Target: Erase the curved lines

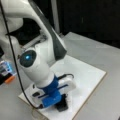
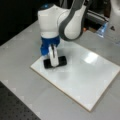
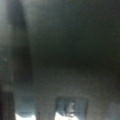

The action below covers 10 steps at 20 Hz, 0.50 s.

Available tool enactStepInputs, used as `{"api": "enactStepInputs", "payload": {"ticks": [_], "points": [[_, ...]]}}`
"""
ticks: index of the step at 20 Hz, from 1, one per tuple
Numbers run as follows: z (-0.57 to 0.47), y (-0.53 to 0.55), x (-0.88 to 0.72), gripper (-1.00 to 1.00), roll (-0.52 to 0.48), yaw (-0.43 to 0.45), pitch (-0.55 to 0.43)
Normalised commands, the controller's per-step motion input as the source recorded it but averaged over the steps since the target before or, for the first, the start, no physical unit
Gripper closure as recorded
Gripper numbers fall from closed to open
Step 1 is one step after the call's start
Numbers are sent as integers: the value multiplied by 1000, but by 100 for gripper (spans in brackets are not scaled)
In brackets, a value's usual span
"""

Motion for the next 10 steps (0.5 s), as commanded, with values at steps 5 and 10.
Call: {"api": "enactStepInputs", "payload": {"ticks": [5, 10], "points": [[-217, 112, 336, 100, 133, -138, 46], [-195, 83, 449, 100, 146, -114, 71]]}}
